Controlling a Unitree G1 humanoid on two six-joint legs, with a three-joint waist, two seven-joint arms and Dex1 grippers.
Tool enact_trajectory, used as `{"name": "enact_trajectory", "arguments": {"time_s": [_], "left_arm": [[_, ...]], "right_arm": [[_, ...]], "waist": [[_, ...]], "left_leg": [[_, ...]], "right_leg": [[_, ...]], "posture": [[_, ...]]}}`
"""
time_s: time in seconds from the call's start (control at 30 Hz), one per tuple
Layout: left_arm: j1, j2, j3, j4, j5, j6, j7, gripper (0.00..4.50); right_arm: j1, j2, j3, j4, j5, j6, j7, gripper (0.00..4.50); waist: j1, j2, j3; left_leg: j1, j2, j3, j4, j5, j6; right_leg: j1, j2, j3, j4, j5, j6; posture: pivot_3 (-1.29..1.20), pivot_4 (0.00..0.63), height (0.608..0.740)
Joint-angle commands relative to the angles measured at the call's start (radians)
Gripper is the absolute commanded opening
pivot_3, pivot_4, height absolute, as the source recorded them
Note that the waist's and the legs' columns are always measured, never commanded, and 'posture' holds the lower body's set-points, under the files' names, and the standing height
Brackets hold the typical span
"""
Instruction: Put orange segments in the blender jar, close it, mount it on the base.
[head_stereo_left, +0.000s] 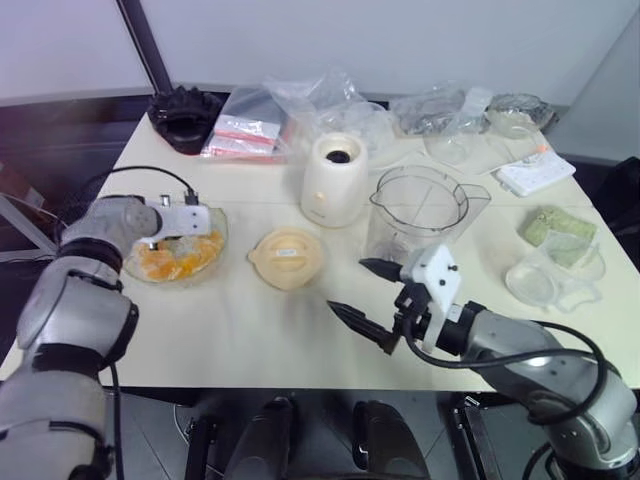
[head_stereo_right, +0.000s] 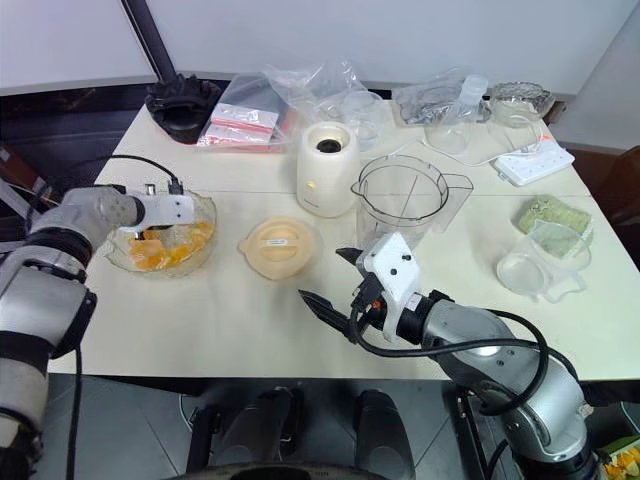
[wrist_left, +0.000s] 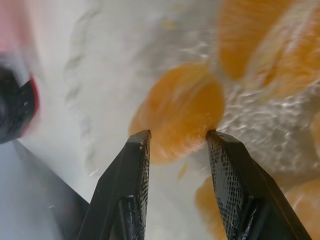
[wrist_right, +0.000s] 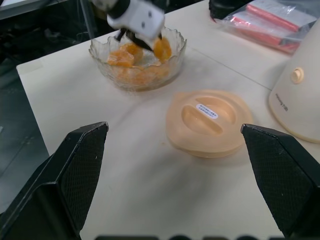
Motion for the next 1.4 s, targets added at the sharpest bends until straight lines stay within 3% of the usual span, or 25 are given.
{"name": "enact_trajectory", "arguments": {"time_s": [0.03,0.4,0.5,0.6,0.63,1.1,1.4], "left_arm": [[-0.007,0.018,0.015,-0.026,-0.021,-0.021,-0.036,1.81],[-0.012,-0.005,-0.014,-0.011,0.012,0.019,-0.057,1.81],[-0.025,-0.008,-0.036,-0.008,0.034,0.019,-0.098,2.61],[-0.045,-0.006,-0.074,-0.003,0.073,0.023,-0.093,4.21],[-0.052,-0.007,-0.083,-0.001,0.083,0.026,-0.084,4.45],[-0.071,-0.076,-0.109,0.035,0.114,0.102,-0.077,4.45],[-0.047,-0.123,-0.053,0.050,0.058,0.206,-0.124,4.45]], "right_arm": [[-0.023,-0.004,0.010,0.008,-0.006,-0.032,0.029,4.50],[-0.009,-0.009,0.016,0.026,-0.042,-0.064,0.049,4.50],[-0.002,-0.009,0.012,0.022,-0.047,-0.065,0.046,4.50],[0.004,-0.010,0.010,0.020,-0.049,-0.066,0.045,4.50],[0.006,-0.010,0.009,0.018,-0.049,-0.067,0.044,4.50],[0.046,-0.002,0.011,-0.011,-0.077,-0.071,0.011,4.50],[0.100,-0.007,-0.015,-0.059,-0.068,-0.056,-0.031,4.50]], "waist": [[0.002,0.000,0.000],[0.001,0.000,0.000],[0.000,0.000,0.000],[0.000,0.000,0.000],[0.000,0.000,0.000],[0.000,0.000,0.000],[-0.001,0.000,0.000]], "left_leg": [[0.000,0.000,0.000,0.000,0.000,0.000],[0.000,0.000,0.000,0.000,0.000,0.000],[-0.001,0.000,0.000,0.000,0.000,0.000],[-0.001,0.000,0.000,0.000,0.000,0.000],[-0.001,0.000,0.000,0.000,0.000,0.000],[-0.001,0.000,0.000,0.000,0.000,0.000],[-0.001,0.000,0.000,0.000,0.000,0.000]], "right_leg": [[0.000,0.000,0.000,0.000,0.000,0.000],[0.000,0.000,0.000,0.000,0.000,0.000],[0.000,0.000,0.000,0.000,0.000,0.000],[0.000,0.000,0.000,0.000,0.000,0.000],[0.000,0.000,0.000,0.000,0.000,0.000],[0.000,0.000,0.000,0.000,-0.002,0.003],[0.000,0.001,0.000,0.000,-0.002,0.003]], "posture": [[0.00,0.150,0.740],[0.00,0.150,0.740],[0.00,0.150,0.740],[0.00,0.150,0.740],[0.00,0.150,0.740],[0.00,0.150,0.740],[0.00,0.150,0.740]]}}
